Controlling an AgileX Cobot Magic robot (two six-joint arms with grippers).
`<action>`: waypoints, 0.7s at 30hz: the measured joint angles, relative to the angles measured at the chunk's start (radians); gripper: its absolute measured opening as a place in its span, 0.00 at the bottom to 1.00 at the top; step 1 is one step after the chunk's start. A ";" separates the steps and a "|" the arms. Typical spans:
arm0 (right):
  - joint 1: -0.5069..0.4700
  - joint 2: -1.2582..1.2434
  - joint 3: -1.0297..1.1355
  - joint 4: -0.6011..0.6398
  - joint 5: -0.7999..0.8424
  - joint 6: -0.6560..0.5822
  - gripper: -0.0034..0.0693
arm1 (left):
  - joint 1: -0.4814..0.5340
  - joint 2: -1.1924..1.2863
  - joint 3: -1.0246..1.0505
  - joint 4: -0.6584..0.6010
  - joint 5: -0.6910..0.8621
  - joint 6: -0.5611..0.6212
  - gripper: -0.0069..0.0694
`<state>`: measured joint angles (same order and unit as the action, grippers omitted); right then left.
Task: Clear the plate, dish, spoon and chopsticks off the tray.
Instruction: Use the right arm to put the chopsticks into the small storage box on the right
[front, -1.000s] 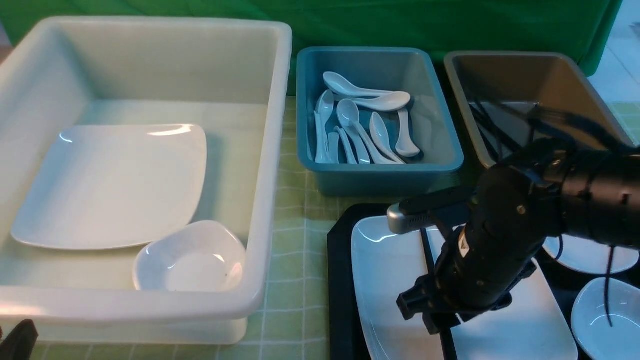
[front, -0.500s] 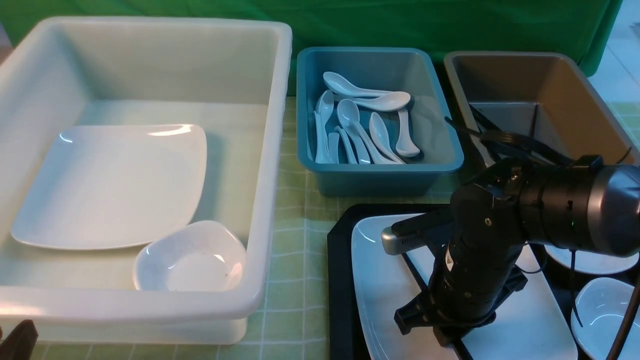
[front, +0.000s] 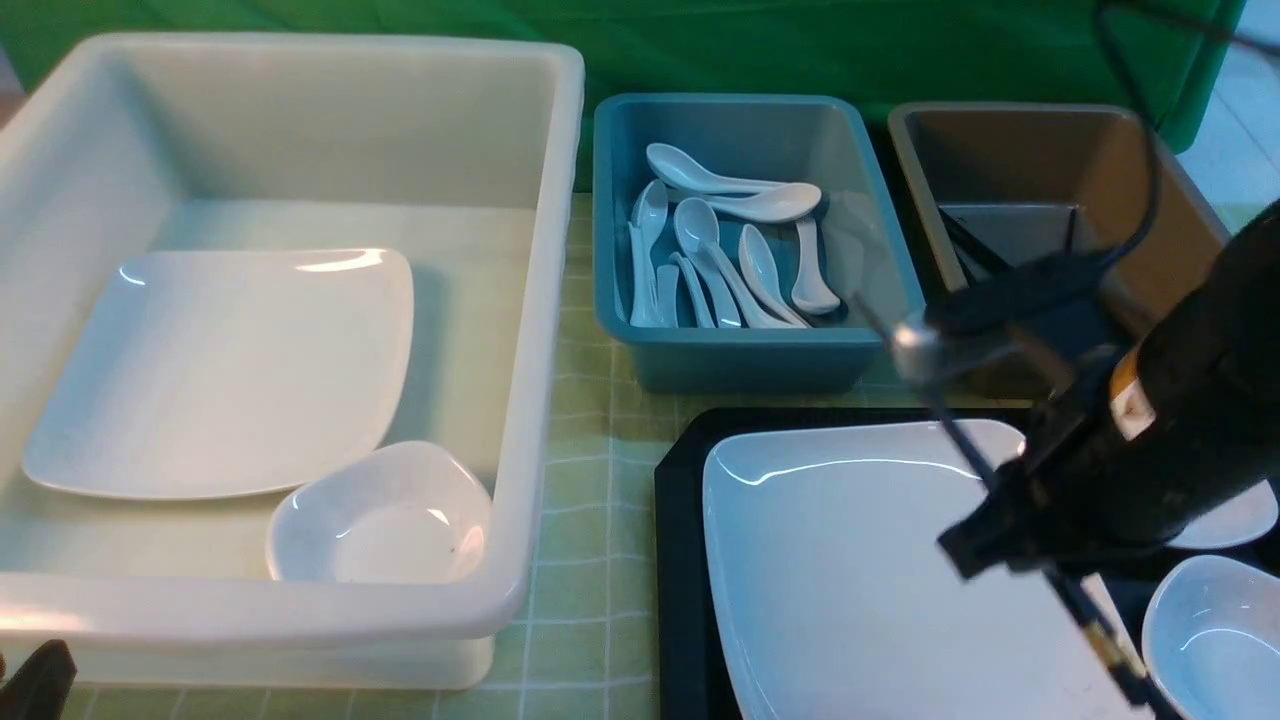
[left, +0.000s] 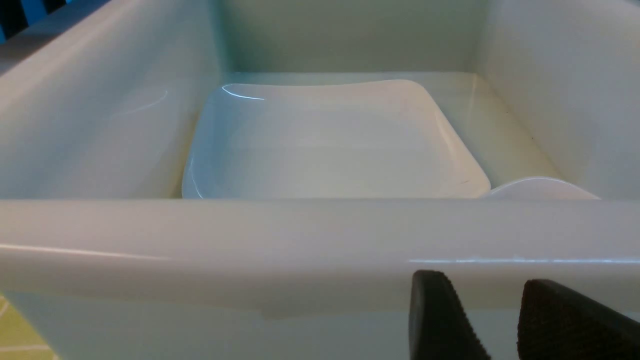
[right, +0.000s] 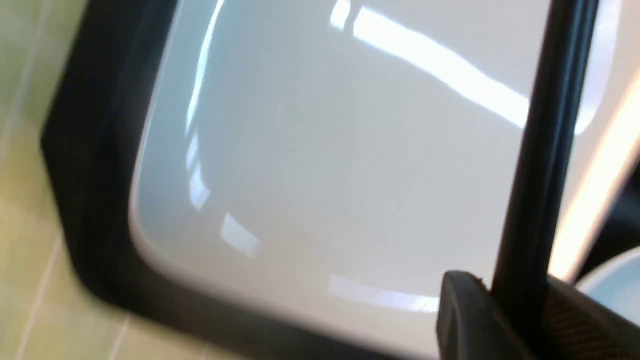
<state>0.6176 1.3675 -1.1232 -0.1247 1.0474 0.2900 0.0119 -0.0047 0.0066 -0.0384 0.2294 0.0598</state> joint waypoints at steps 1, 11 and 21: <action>-0.047 -0.007 -0.036 -0.011 -0.036 -0.001 0.19 | 0.000 0.000 0.000 0.000 0.000 0.000 0.39; -0.438 0.259 -0.321 -0.036 -0.489 -0.045 0.19 | 0.000 0.000 0.000 0.000 0.000 0.000 0.39; -0.525 0.632 -0.419 -0.039 -0.834 -0.045 0.25 | 0.000 0.000 0.000 0.000 0.000 0.000 0.39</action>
<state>0.0921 1.9998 -1.5420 -0.1636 0.2139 0.2447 0.0119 -0.0047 0.0066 -0.0384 0.2294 0.0598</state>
